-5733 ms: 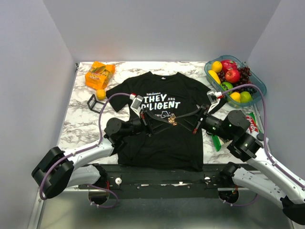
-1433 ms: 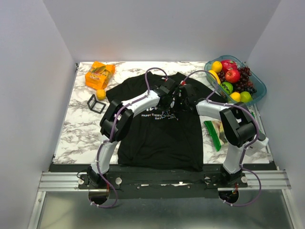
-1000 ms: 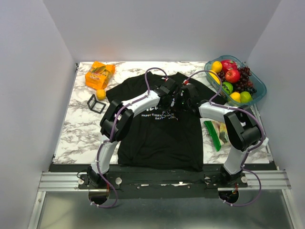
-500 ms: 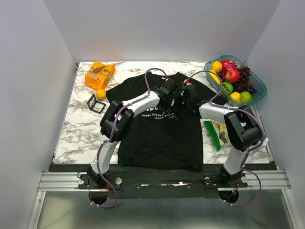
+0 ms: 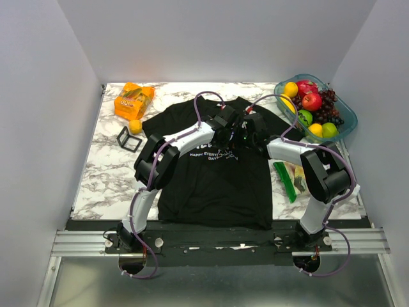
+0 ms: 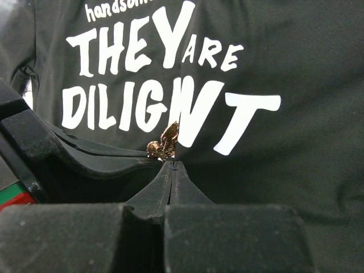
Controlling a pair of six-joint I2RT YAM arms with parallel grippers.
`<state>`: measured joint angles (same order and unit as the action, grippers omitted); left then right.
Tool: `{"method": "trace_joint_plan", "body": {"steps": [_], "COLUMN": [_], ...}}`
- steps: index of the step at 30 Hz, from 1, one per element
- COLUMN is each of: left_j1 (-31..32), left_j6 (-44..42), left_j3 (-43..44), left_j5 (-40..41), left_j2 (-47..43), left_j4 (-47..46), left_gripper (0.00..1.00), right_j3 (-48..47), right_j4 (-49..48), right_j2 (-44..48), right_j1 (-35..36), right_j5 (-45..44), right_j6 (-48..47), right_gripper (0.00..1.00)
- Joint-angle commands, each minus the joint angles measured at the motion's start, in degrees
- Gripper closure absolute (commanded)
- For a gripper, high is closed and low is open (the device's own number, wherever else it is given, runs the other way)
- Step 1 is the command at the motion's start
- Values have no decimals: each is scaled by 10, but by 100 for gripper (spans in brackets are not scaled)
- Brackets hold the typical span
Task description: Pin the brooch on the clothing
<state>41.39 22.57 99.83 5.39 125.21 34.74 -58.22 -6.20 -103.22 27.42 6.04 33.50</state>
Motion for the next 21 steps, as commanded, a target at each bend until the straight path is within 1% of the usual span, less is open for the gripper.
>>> {"method": "trace_joint_plan", "body": {"steps": [1,13,17,21], "left_j1": [4,4,3,4], "left_j6": [7,20,20,6], "left_j3": [-4,-47,-69,-86], "left_j5": [-16,-30,-52,-99], "left_j2": [0,-25,-38,-41], "left_j4": [-21,-70,-100,-116], "left_gripper": [100,100,100,100], "right_j3": [4,2,-2,-3], "right_j4": [-18,-22,-22,-22], "right_j2": [-5,-48,-55,-51], "right_j1": [5,11,11,11], "right_j5": [18,12,12,6], "right_j6": [-6,-3,-5,-9], "right_gripper": [100,99,100,99]}}
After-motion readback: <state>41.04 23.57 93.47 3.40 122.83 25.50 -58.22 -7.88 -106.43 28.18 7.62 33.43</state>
